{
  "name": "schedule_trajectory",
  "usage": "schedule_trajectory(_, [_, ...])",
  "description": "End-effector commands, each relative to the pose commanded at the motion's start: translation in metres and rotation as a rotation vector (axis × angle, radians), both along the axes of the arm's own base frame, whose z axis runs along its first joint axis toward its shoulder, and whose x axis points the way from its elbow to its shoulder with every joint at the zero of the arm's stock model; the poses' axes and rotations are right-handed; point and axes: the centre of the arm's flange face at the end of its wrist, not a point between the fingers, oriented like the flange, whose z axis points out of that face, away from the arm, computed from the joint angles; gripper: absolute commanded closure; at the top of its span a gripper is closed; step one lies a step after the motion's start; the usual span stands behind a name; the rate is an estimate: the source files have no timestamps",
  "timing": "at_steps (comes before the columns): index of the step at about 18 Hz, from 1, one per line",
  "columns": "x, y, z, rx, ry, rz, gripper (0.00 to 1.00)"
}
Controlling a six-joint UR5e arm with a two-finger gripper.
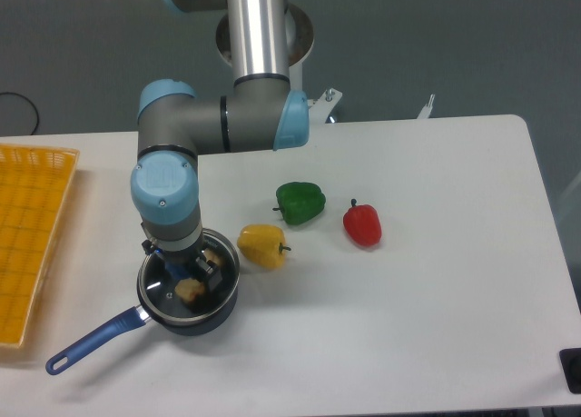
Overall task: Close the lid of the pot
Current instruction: 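Hold the lid on the pan and adjust its seating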
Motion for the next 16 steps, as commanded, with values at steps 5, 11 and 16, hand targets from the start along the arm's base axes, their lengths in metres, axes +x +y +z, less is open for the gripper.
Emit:
schedule_trajectory(5, [-0.0004,0.0007,-0.0040,-0.005,-0.003,0.000,0.37])
schedule_trajectory(11, [0.0002,0.0014,-0.0069,-0.002,0.000,0.000,0.37])
schedule_trajectory(16, [0.0002,0.0007,-0.0109,-0.009,0.000,0.000,0.37])
